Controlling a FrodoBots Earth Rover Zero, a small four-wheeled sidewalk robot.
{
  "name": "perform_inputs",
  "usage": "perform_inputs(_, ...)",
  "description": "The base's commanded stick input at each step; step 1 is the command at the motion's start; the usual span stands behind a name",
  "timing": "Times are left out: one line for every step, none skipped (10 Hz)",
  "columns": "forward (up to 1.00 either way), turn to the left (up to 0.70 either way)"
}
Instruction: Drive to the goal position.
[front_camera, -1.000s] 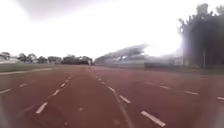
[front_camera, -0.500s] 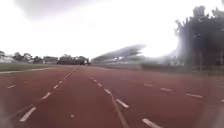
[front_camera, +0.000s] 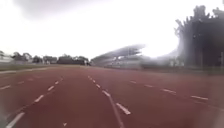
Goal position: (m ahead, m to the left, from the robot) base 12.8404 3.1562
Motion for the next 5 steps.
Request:
perform_inputs(0.45,0.0)
perform_inputs(0.45,0.0)
perform_inputs(0.45,0.0)
perform_inputs(0.45,0.0)
perform_inputs(0.45,0.0)
